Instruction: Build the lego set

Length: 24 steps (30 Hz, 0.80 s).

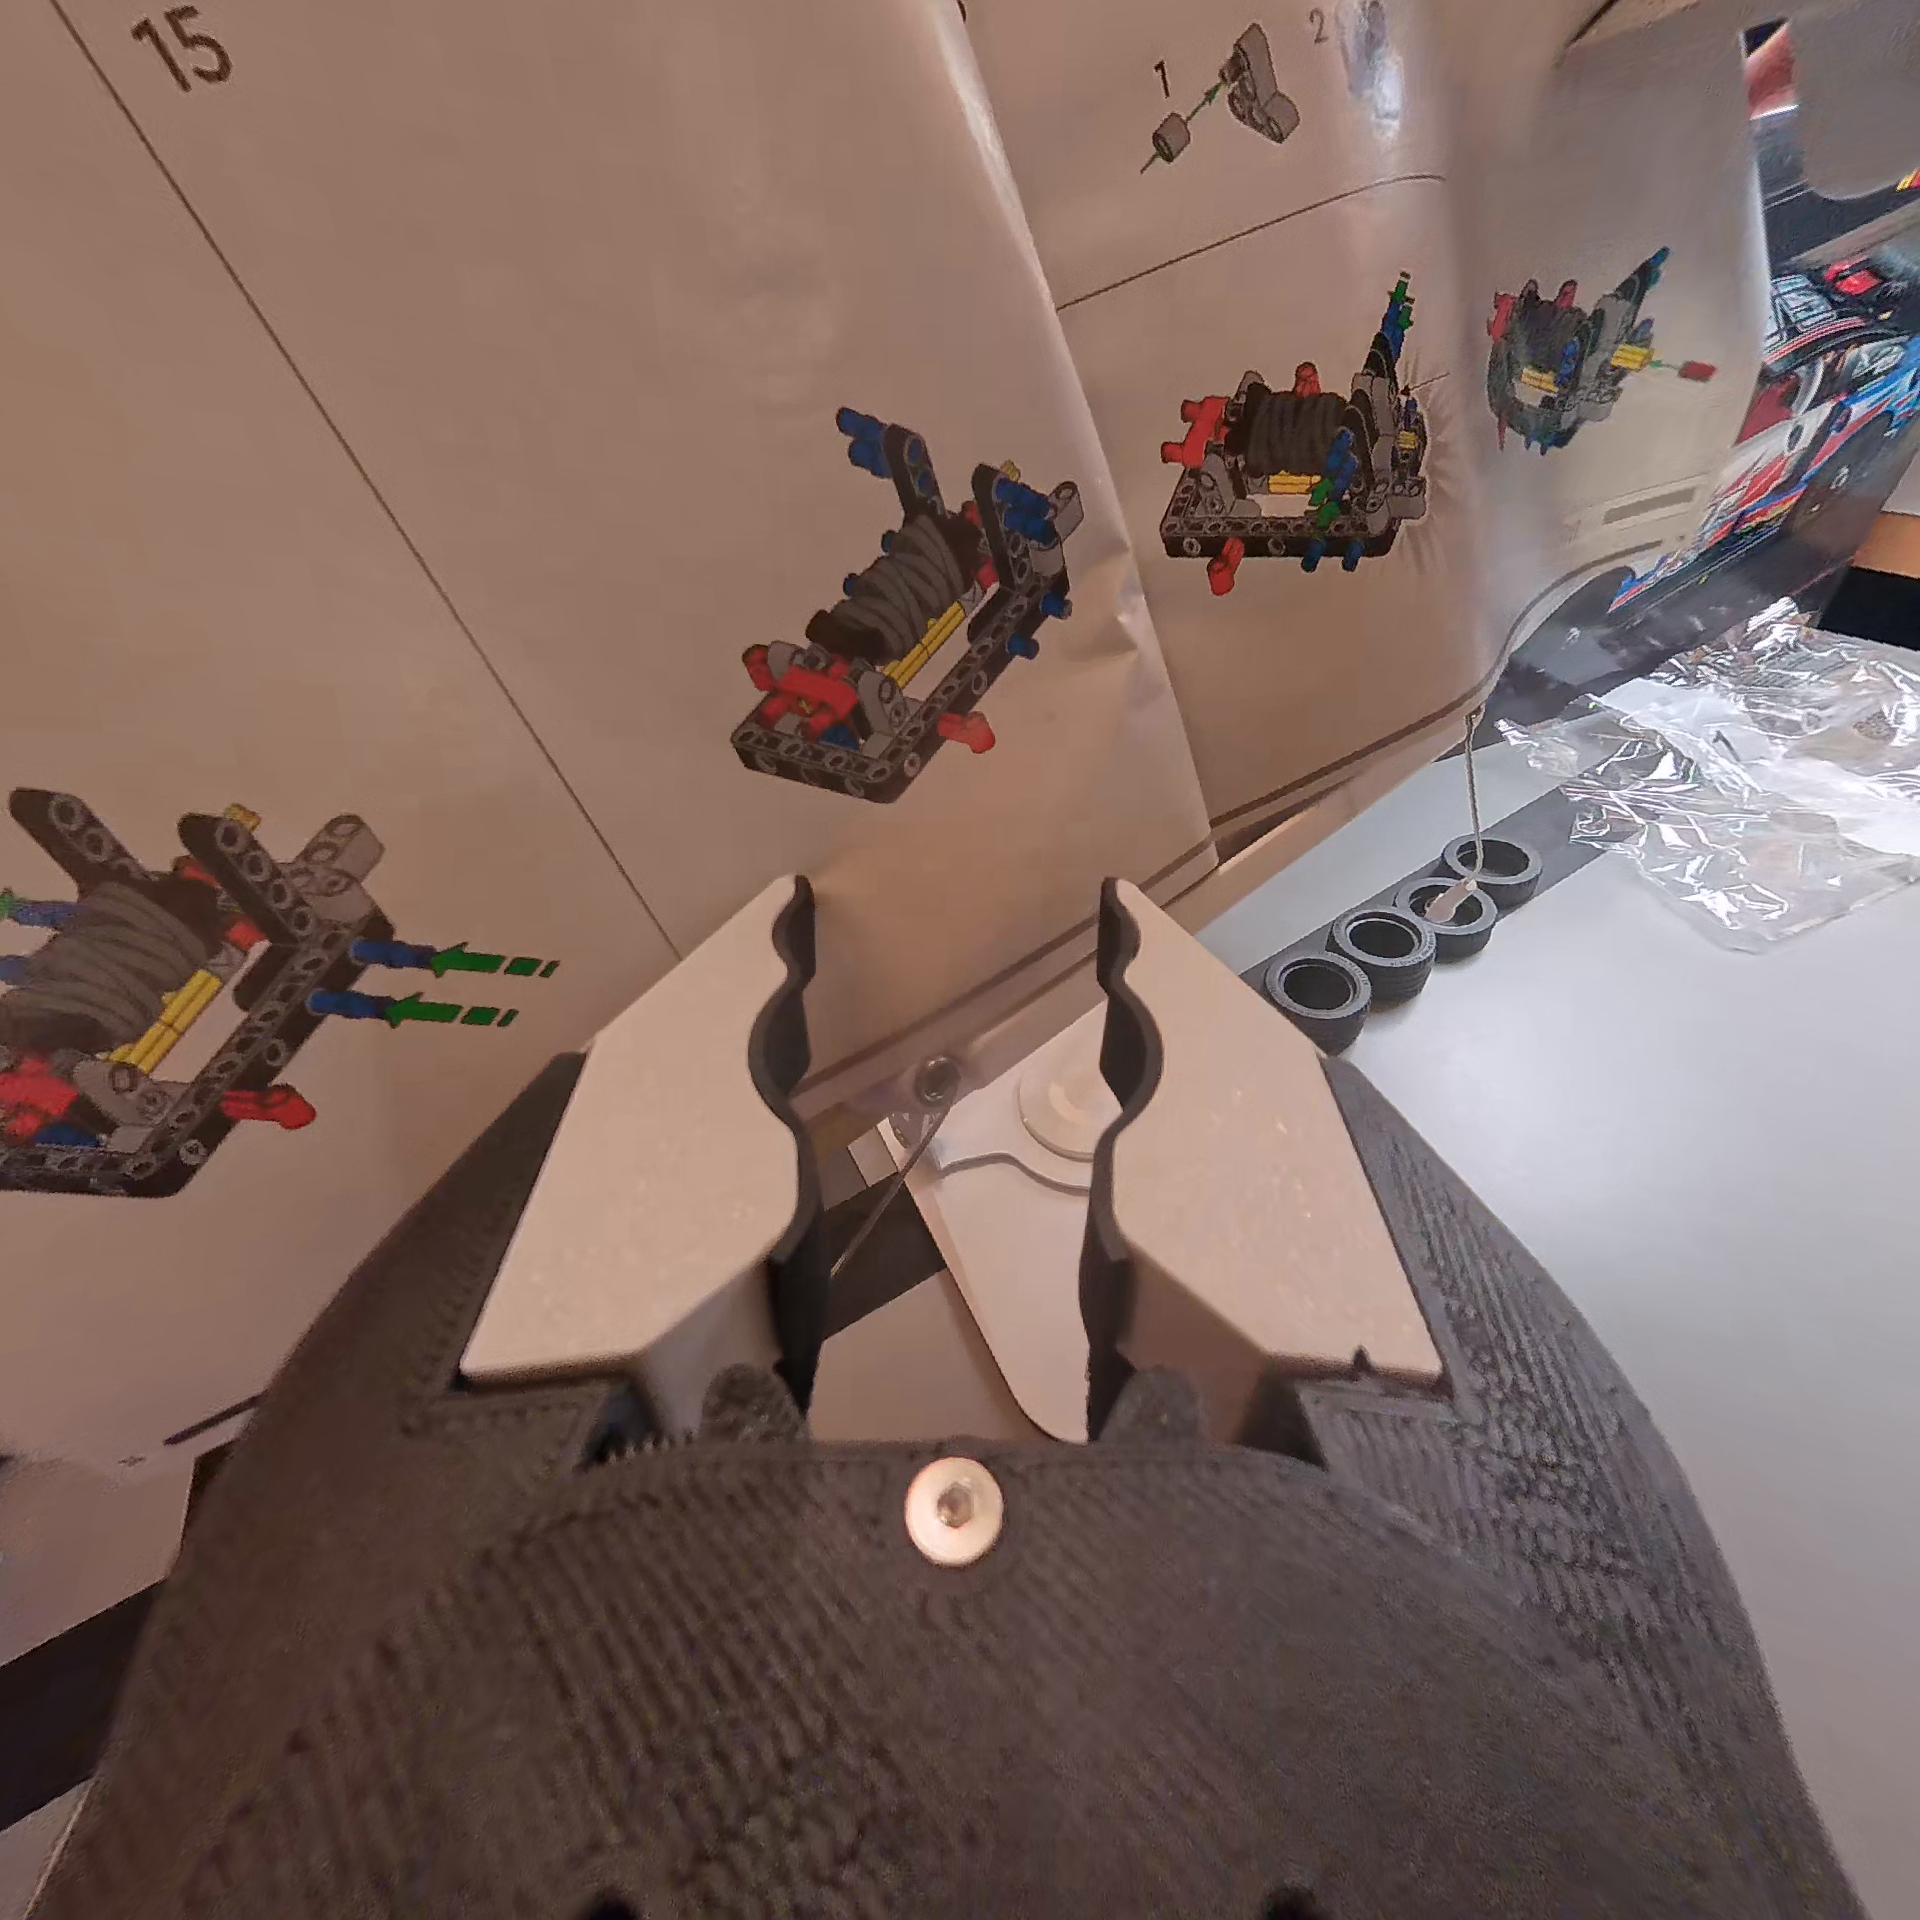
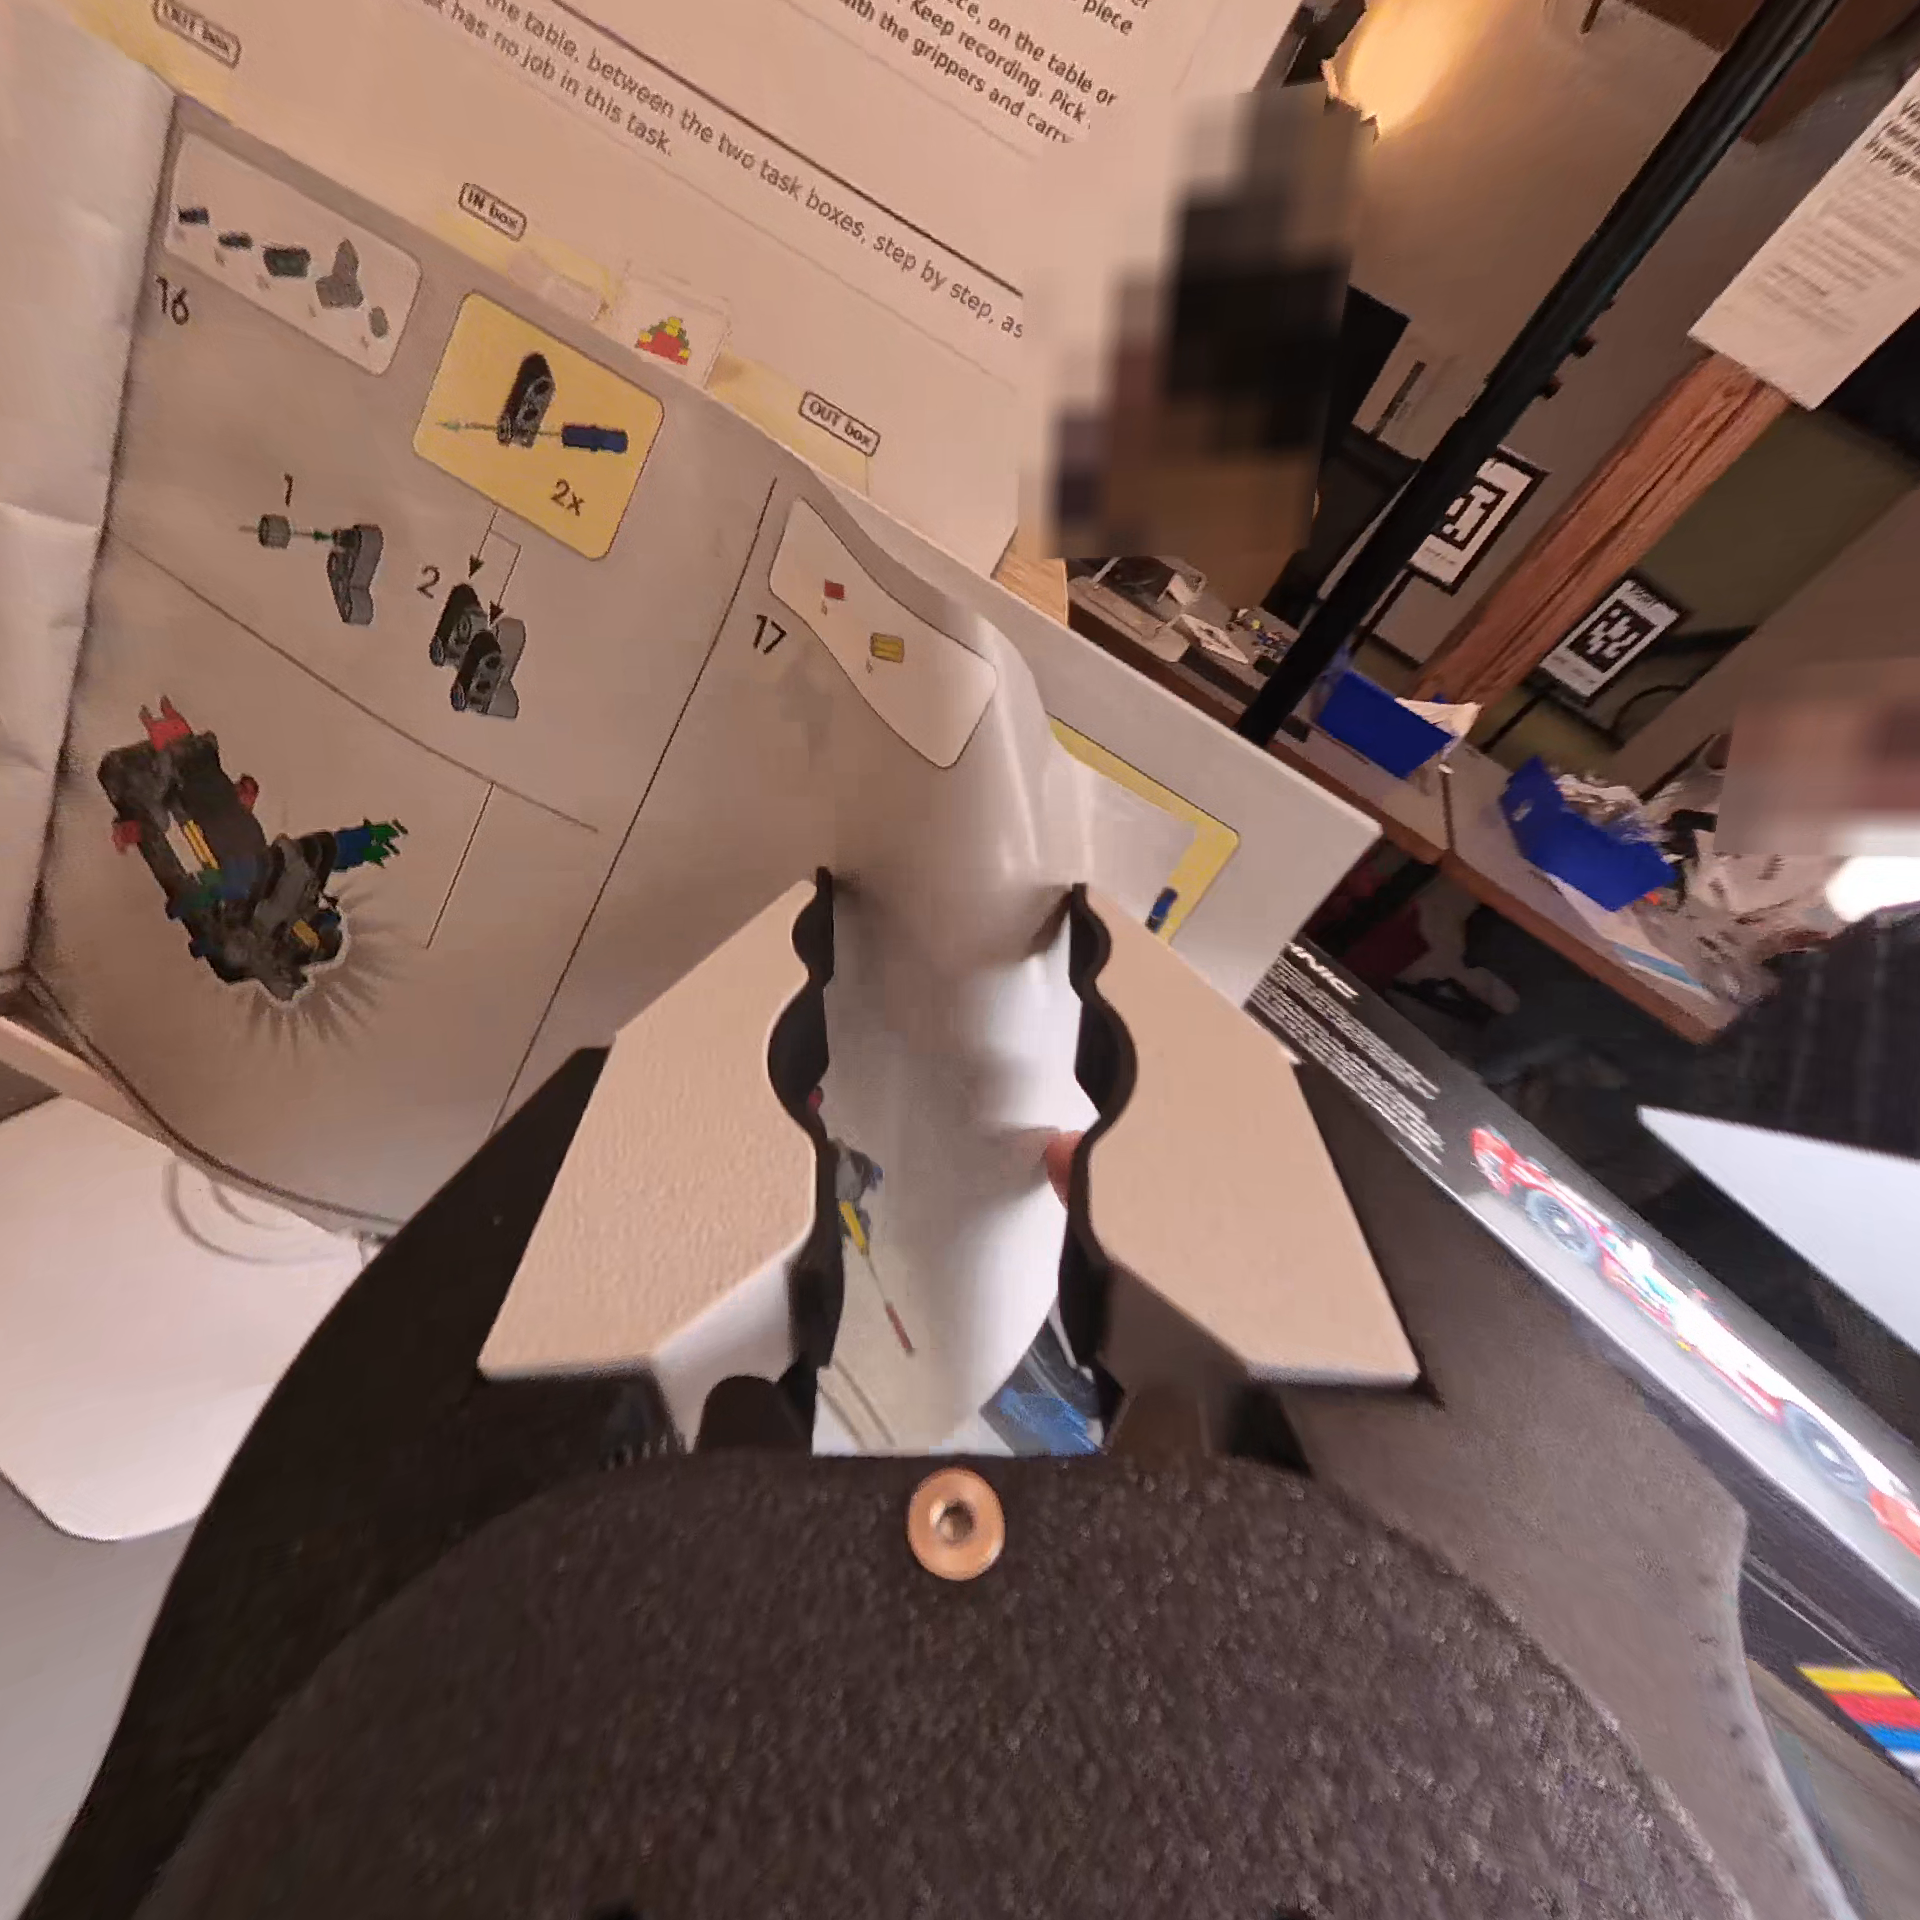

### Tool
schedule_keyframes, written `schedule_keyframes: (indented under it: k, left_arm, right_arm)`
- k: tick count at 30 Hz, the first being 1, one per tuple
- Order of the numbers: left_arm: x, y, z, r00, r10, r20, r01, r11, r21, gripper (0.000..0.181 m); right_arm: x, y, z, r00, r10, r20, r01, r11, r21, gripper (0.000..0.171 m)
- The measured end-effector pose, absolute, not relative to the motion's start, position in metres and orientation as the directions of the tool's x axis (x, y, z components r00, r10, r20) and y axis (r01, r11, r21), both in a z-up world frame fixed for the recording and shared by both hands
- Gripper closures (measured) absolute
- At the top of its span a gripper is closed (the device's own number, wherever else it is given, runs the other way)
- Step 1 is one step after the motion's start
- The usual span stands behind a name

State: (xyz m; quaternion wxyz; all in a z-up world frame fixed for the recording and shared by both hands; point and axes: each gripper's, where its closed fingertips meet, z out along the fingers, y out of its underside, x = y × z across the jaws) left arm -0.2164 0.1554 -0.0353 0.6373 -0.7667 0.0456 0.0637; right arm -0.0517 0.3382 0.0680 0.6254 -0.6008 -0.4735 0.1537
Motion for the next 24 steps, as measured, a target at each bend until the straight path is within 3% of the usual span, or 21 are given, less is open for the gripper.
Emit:
schedule_keyframes:
  k: [9,14,18,22,24]
  left_arm:
    - [-0.204,0.148,-0.011,0.99,0.008,-0.138,-0.136,-0.123,-0.983,0.126]
    - [-0.161,0.143,0.019,0.988,-0.107,-0.113,-0.118,-0.049,-0.992,0.128]
    - [-0.108,0.148,0.043,0.923,-0.358,0.144,0.136,-0.048,-0.99,0.13]
    - [-0.083,0.165,0.059,0.726,-0.506,0.466,0.448,-0.167,-0.878,0.124]
    - [-0.084,0.171,0.063,0.662,-0.535,0.524,0.515,-0.184,-0.838,0.139]
  right_arm:
    - [-0.029,0.311,0.041,0.39,0.8,0.455,0.432,0.278,-0.858,0.154]
    - [-0.03,0.275,0.031,0.274,0.869,0.412,0.375,0.298,-0.878,0.163]
    - [-0.046,0.221,0.032,0.11,0.876,0.469,0.309,0.419,-0.854,0.163]
    - [-0.068,0.17,0.027,-0.039,0.824,0.566,0.273,0.553,-0.787,0.162]
    - [-0.076,0.152,0.023,-0.098,0.811,0.577,0.251,0.581,-0.774,0.158]
